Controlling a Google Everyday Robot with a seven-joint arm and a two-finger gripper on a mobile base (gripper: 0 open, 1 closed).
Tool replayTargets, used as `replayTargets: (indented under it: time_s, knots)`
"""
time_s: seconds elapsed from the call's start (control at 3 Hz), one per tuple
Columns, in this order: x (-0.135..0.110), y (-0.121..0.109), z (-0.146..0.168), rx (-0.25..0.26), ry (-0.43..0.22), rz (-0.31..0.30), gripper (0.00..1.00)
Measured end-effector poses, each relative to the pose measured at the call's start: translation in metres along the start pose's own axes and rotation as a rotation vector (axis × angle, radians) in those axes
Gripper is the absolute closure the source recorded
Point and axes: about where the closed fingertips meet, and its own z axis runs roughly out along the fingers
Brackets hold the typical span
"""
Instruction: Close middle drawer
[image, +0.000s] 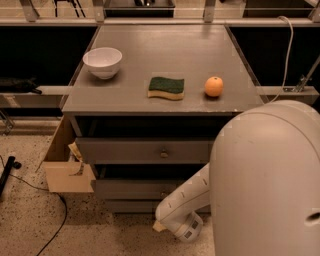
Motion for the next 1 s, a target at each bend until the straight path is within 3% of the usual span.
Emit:
replayTargets:
  time_s: [0.33,1.0]
  knots:
    - [0.001,-0.0009,-0.0016,-0.015,-0.001,0.026,0.15]
    - [0.0011,-0.0008,-0.0017,-0.016,-0.001,0.026,0.6]
